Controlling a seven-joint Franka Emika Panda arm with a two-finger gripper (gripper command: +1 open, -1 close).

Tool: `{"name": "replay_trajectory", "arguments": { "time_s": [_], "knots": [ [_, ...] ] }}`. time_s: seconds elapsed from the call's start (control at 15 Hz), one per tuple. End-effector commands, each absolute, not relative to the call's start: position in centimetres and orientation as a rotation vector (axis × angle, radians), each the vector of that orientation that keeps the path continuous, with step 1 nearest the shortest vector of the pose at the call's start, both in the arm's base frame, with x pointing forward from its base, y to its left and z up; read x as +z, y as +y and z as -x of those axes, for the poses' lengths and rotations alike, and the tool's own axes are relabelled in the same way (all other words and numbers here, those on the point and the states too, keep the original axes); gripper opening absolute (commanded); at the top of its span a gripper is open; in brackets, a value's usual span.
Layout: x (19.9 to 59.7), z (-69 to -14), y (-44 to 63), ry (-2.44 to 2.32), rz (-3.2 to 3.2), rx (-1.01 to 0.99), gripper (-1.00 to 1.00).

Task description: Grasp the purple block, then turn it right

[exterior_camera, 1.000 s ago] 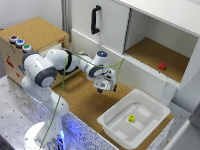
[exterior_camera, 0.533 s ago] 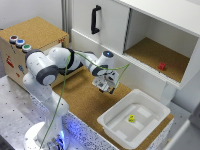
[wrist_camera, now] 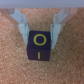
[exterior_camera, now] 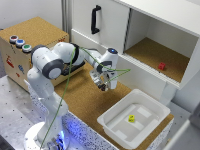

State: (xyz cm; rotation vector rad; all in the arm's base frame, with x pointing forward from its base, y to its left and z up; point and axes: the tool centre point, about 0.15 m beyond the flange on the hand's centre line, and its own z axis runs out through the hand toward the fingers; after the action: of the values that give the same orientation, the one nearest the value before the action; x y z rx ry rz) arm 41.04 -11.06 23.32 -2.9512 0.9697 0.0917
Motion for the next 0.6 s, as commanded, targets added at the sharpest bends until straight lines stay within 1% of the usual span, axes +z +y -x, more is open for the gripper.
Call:
{"name": "replay_trajectory", "arguments": {
  "time_s": [0.0,0.2,0.53],
  "knots": [
    [22.5,-42.4,-10.9,1.278,2.786,0.202,-1.00],
    [22.5,-41.6,-9.0,1.527,2.644,0.224,-1.00],
    [20.7,-39.7,-4.0,1.709,2.393,0.269,-1.00]
  ]
}}
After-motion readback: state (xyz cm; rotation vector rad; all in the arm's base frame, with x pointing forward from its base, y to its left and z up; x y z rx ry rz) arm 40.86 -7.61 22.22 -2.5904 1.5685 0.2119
